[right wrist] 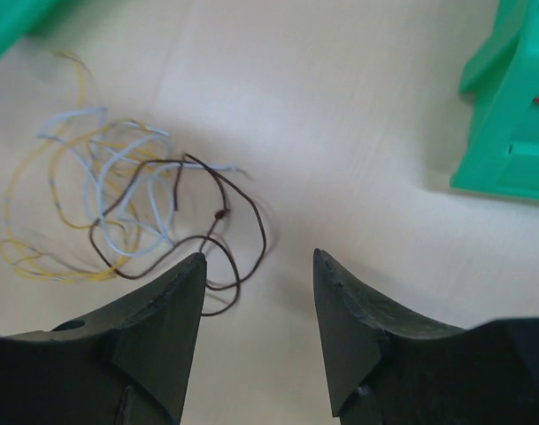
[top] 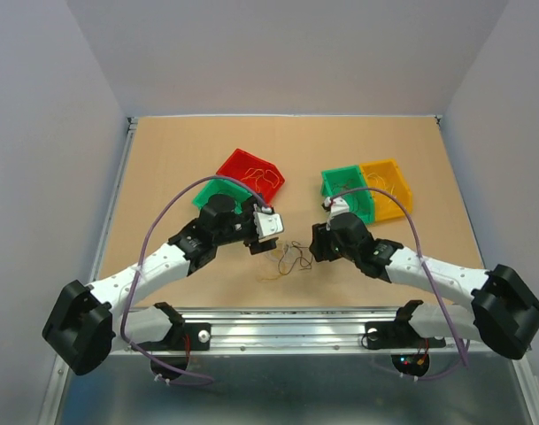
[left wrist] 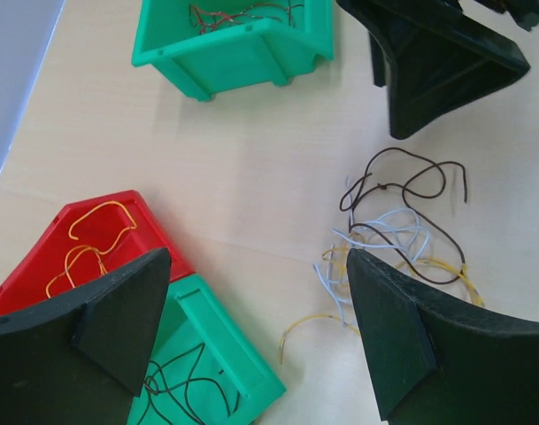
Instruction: Untangle the cables
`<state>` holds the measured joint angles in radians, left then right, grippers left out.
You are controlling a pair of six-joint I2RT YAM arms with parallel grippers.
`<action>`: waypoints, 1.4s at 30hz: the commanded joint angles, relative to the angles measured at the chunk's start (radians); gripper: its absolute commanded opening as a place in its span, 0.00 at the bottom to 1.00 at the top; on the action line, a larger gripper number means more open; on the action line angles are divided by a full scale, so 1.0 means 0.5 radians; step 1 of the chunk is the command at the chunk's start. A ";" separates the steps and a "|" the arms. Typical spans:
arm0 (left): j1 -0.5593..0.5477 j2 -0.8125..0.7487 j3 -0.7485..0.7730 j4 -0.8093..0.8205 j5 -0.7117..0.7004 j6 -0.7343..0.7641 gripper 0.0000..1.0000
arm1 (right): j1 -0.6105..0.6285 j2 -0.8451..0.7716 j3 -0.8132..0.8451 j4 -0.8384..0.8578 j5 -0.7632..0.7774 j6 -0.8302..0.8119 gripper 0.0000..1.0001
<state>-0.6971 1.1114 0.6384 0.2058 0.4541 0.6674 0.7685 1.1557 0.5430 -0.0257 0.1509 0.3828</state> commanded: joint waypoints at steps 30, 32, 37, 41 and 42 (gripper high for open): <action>-0.014 -0.084 -0.083 0.374 -0.332 -0.034 0.92 | 0.153 0.735 0.454 -0.212 0.211 -0.060 0.10; -0.014 -0.081 -0.083 0.374 -0.325 -0.034 0.92 | 0.153 0.714 0.448 -0.240 0.253 -0.069 0.01; -0.014 -0.084 -0.089 0.371 -0.301 -0.025 0.92 | 0.157 0.187 0.274 -0.106 0.346 -0.029 0.00; -0.014 -0.106 -0.096 0.362 -0.252 -0.016 0.92 | 0.157 -0.466 -0.027 0.174 0.186 -0.075 0.01; -0.014 -0.109 -0.105 0.358 -0.230 -0.006 0.93 | 0.157 -0.622 -0.082 0.211 0.159 -0.097 0.01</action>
<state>-0.6998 1.0981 0.6003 0.3401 0.3035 0.6575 0.8394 1.0561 0.6022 -0.0628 0.2684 0.3546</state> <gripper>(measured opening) 0.921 0.020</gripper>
